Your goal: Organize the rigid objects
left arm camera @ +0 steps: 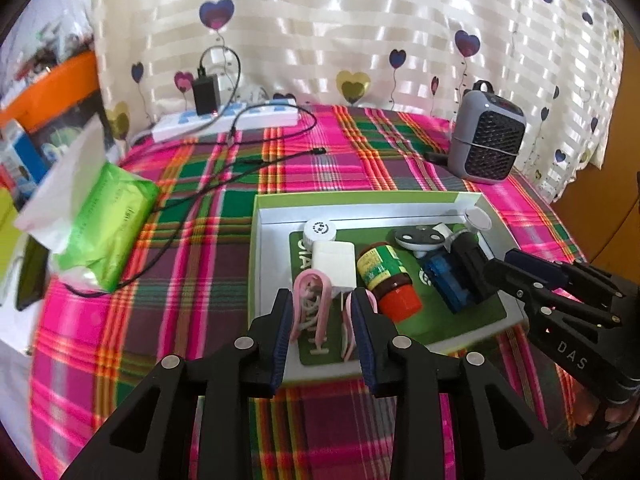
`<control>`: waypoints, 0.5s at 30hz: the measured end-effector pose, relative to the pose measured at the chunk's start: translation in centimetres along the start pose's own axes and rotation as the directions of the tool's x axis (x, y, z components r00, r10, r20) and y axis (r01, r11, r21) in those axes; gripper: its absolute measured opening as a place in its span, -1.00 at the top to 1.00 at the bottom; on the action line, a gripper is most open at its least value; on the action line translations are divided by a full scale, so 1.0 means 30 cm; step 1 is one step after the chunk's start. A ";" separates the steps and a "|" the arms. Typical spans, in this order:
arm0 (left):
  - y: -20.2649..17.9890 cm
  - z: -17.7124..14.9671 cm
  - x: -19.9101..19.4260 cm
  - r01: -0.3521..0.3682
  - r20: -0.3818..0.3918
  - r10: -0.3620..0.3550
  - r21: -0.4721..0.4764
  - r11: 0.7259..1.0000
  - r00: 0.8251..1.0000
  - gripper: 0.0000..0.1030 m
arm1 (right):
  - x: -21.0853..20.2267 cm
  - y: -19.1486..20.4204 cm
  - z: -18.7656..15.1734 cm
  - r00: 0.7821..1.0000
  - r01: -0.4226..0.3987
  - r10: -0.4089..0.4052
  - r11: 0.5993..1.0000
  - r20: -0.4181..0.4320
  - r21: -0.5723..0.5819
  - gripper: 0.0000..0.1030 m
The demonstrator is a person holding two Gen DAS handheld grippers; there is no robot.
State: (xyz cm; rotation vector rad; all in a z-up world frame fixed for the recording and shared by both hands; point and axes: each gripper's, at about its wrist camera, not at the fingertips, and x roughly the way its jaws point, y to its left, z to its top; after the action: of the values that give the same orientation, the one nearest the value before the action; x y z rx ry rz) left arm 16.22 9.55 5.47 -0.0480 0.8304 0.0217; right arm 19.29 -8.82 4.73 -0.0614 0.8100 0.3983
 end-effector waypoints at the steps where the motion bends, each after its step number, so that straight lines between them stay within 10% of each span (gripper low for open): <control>1: -0.008 -0.007 -0.016 -0.012 0.008 0.012 0.008 1.000 1.000 0.44 | -0.019 0.007 -0.009 1.000 0.000 0.000 1.000 0.006 0.009 0.44; 15: -0.100 -0.202 -0.136 0.009 -0.007 -0.008 0.035 0.999 1.000 0.44 | -0.137 0.063 -0.166 0.997 0.075 -0.075 0.997 -0.003 0.023 0.44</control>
State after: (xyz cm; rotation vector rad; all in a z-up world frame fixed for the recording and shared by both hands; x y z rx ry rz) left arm 9.12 6.23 4.50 -0.0188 0.8373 -0.0008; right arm 12.59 -9.40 4.39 -0.0700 0.8117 0.3181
